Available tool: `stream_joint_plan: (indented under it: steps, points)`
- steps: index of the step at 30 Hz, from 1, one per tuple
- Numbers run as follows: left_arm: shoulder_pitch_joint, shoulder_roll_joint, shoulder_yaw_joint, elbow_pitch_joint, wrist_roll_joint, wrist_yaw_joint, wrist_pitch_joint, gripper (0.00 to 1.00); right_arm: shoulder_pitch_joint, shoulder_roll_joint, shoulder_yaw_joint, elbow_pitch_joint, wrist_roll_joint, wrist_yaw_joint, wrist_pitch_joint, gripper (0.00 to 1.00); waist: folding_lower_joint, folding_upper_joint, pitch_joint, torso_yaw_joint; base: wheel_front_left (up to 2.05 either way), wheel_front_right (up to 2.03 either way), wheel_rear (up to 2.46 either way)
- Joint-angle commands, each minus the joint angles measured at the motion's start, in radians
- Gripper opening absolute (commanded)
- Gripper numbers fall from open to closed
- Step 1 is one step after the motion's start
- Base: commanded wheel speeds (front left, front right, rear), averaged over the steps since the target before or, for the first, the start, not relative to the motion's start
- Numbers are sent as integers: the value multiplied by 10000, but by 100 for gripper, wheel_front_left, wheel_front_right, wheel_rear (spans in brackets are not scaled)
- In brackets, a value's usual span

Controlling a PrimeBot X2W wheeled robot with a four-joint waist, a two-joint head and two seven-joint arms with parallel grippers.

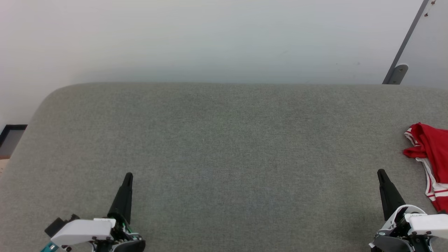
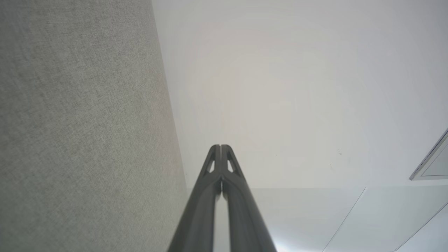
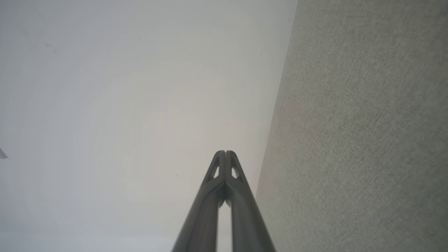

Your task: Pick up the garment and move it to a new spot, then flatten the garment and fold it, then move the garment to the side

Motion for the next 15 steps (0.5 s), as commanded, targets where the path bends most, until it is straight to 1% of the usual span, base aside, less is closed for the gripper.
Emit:
stream_joint_plan:
  steps: [1, 15]
  points:
    - [-98, -2, 29, 10, -21, -34, 31, 0, -30, 38, 2, -11, 37, -10, 26, 0, 0, 0, 0, 0, 0, 0, 0]
    - [-98, -3, 30, 10, -21, -36, 30, 0, -29, 38, 3, -11, 38, -10, 25, 0, 0, 0, 0, 0, 0, 0, 0]
